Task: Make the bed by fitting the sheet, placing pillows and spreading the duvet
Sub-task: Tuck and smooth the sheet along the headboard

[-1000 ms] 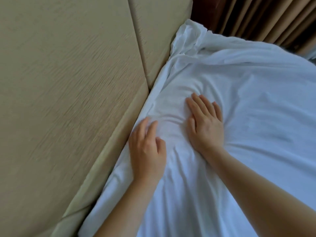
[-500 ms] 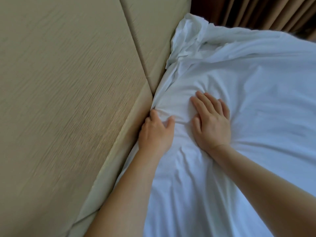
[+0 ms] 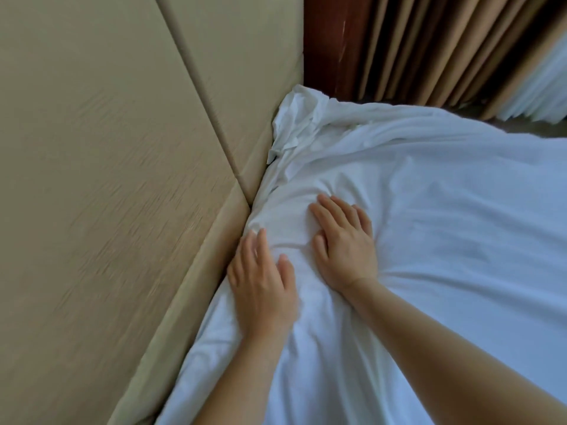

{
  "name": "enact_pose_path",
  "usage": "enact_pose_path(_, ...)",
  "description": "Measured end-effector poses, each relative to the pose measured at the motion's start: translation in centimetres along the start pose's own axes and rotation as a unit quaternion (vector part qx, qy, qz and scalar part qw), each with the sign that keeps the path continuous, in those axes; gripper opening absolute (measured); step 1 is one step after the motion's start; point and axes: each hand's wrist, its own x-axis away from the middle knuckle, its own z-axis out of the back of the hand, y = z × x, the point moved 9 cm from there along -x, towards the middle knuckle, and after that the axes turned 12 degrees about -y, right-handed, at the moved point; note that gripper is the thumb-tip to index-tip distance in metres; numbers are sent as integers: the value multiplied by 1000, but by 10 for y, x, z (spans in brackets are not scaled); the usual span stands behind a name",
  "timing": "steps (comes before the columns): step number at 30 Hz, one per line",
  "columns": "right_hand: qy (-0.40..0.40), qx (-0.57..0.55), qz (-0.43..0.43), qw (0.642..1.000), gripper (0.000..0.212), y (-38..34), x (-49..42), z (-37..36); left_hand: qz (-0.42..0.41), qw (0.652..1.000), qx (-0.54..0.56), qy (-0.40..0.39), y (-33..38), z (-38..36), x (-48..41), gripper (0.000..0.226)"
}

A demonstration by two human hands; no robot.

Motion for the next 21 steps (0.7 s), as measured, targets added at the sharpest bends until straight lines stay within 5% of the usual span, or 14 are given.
enact_pose_path(5,-16,40,14,999,48,8,2,7,-132,987,-85,-25,44,-16,-4,54)
enact_pose_path(13,21,48,-93,994,64,77,-52,34,-153,985,-74,32,67,-23,-57,60)
enact_pose_path(21,28,23,-100,994,65,91,-64,15,-198,977,10,82,85,-8,-107,59)
